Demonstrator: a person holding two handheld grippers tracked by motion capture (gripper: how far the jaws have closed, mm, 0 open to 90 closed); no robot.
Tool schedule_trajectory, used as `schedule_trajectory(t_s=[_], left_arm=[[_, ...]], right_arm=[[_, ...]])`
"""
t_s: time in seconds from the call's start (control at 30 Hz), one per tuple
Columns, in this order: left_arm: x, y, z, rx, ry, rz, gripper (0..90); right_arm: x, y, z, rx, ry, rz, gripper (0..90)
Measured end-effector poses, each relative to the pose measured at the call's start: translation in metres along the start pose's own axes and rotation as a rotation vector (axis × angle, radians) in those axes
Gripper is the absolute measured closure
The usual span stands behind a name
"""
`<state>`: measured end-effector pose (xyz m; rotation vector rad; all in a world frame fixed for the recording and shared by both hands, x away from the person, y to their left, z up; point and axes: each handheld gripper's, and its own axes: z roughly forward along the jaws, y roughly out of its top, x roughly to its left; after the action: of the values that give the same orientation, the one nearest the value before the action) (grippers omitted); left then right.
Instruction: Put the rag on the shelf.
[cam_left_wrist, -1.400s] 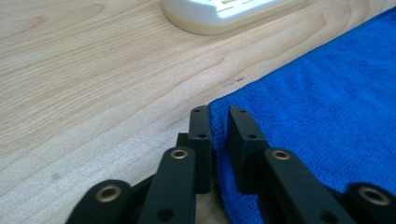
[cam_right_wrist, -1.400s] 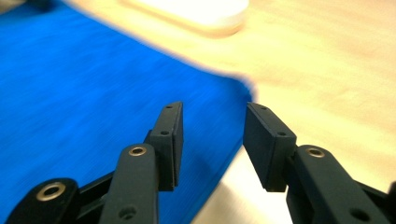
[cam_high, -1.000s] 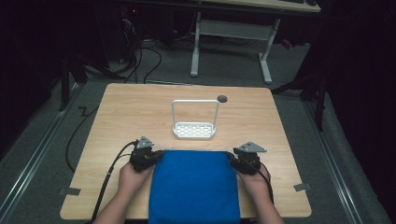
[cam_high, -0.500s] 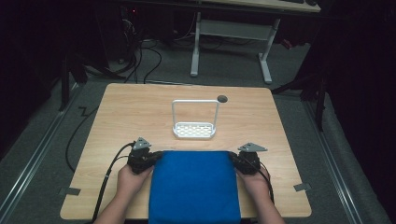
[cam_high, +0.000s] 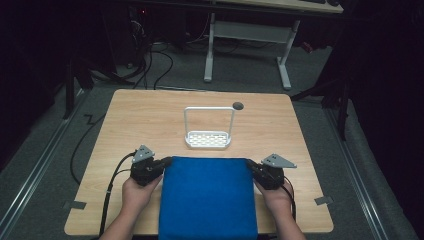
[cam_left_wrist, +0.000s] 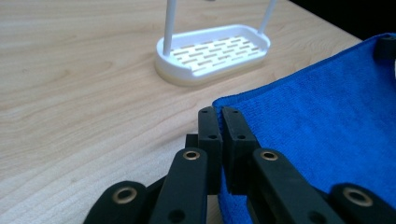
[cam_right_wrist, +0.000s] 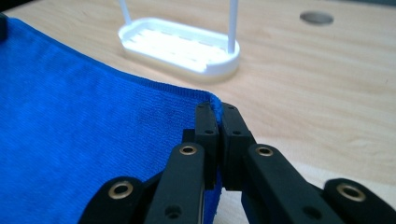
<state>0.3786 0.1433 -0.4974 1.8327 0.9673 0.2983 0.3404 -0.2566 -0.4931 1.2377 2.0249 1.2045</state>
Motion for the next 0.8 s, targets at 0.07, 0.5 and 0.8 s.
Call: schedule_trajectory(t_s=[0.07,0.5,0.8], left_arm=[[-0.001,0.001,-0.002,-0.012,0.0,0.001,87.3],[-0.025,0.027,-0.038,-0.145,-0.01,0.052,87.6],[-0.027,0.045,-0.06,-0.225,0.007,0.056,87.8]], right_arm=[[0.001,0.002,-0.003,-0.017,0.001,-0.008,88.4],[0.013,0.029,-0.039,-0.209,0.008,-0.047,88.4],[0.024,0.05,-0.057,-0.301,0.014,-0.08,88.4]])
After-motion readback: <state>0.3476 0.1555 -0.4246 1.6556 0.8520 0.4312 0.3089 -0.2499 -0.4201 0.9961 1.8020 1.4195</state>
